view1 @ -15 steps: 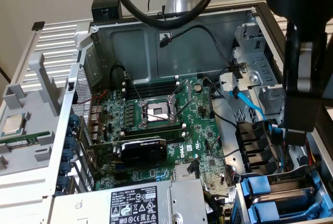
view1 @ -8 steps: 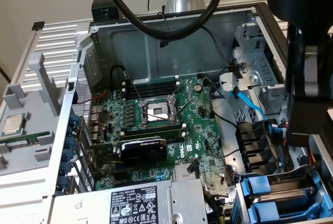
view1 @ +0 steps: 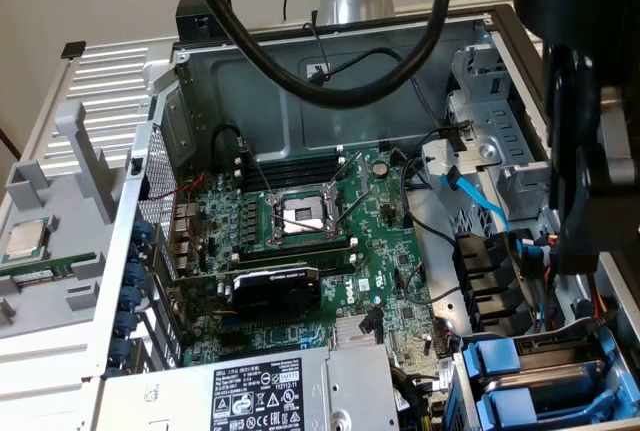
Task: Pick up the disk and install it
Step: 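Insert the first disk wire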
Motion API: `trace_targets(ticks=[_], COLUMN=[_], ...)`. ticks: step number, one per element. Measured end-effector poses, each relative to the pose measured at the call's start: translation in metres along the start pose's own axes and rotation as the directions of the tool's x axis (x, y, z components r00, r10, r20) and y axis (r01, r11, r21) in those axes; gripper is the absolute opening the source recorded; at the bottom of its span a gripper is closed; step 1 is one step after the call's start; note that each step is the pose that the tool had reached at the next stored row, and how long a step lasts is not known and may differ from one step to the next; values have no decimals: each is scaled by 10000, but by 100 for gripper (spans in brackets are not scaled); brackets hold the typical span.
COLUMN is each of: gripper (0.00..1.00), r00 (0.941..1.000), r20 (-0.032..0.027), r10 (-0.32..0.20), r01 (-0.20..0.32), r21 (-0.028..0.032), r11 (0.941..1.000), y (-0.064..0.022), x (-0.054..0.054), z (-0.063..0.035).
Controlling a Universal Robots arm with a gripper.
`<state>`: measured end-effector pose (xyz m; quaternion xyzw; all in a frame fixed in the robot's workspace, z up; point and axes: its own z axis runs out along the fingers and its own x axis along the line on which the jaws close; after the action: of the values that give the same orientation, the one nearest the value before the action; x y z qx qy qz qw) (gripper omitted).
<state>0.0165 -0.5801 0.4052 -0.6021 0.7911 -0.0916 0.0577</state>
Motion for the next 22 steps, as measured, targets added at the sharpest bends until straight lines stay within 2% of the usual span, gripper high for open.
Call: trace_targets(ticks=[3, 6, 8, 13, 19, 22], gripper=[49, 49, 49, 49, 49, 49], r00=[9985, 9940, 9931, 9929, 9916, 9875], r20=[119, 232, 225, 215, 226, 286], r10=[-543, -1064, -1154, -1172, -1272, -1552], r01=[543, 1064, 1155, 1176, 1277, 1558], r21=[14, 29, -53, -156, -216, -209], r11=[9985, 9943, 9933, 9929, 9916, 9876], y=[0, 0, -5, -52, -91, -101], x=[0, 0, 28, 217, 340, 342], z=[0, 2, 11, 44, 77, 87])
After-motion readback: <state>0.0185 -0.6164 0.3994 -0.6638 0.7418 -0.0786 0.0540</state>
